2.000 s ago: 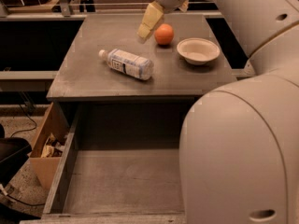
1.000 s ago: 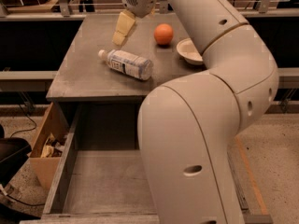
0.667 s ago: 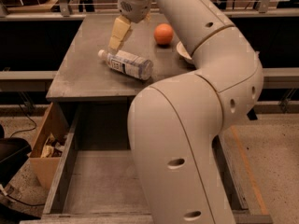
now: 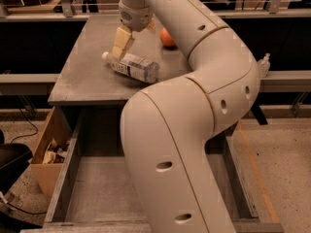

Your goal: Place blue plastic bottle upright

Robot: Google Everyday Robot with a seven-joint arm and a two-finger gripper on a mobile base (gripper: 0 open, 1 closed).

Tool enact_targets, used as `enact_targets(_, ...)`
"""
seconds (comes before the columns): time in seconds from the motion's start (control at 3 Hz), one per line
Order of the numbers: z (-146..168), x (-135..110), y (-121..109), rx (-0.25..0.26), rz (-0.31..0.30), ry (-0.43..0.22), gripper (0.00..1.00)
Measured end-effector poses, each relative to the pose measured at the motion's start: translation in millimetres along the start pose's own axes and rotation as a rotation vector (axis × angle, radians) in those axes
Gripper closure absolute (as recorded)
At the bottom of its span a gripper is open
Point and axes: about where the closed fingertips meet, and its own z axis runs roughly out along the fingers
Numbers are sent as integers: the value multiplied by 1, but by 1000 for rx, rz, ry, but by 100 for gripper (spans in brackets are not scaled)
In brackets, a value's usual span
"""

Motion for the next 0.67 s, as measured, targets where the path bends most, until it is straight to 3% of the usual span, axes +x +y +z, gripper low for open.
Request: enact_targets(0.67,9,-5,23,-17,-53,55,0)
